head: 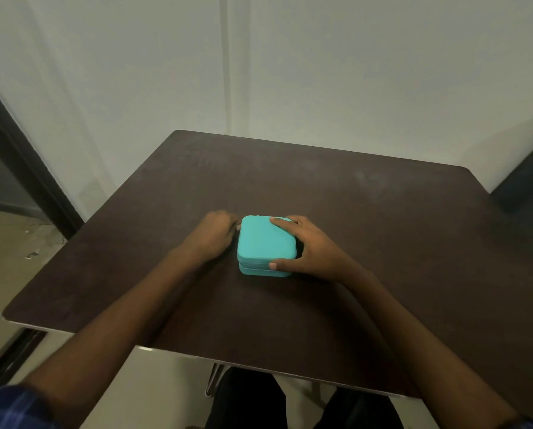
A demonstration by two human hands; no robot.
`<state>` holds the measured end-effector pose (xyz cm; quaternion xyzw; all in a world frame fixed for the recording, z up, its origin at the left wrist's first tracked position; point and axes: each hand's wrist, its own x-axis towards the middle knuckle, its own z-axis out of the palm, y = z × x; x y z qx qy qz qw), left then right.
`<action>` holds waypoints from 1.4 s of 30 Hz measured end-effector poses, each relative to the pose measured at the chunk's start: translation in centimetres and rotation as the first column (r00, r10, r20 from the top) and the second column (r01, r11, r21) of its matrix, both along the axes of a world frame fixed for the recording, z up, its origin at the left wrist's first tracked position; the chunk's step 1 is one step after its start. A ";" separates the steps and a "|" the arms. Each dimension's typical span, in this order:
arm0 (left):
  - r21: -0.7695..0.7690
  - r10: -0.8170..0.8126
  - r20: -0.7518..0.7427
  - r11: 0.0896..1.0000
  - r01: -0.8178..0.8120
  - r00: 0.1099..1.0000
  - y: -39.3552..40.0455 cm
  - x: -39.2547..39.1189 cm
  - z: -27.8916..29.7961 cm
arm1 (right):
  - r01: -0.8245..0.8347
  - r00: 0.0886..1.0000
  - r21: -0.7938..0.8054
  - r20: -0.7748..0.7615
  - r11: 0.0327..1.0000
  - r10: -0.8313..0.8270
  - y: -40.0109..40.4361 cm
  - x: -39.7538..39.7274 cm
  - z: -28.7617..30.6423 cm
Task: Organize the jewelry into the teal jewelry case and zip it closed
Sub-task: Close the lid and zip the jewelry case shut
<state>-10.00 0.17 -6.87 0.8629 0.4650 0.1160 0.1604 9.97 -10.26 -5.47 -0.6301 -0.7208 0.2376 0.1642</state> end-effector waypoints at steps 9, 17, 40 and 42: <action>-0.055 0.049 -0.013 0.997 -0.049 0.999 -7.3 -2.9 0.7 | 0.016 1.000 -0.022 -0.018 1.000 -0.017 -0.4 -0.2 0.0; 0.024 0.071 0.096 0.997 -0.074 0.993 -12.7 -0.3 -0.3 | 0.036 0.997 0.019 -0.066 0.999 -0.035 -0.6 -0.3 -0.5; -0.096 0.102 0.087 0.991 -0.094 0.991 -6.2 3.5 1.8 | 0.652 0.753 0.360 -0.199 0.668 -0.628 -6.5 -8.6 -4.7; -0.087 0.110 0.118 0.991 -0.100 0.987 -6.6 3.4 1.5 | 0.661 0.736 0.389 -0.165 0.642 -0.657 -6.4 -9.0 -5.0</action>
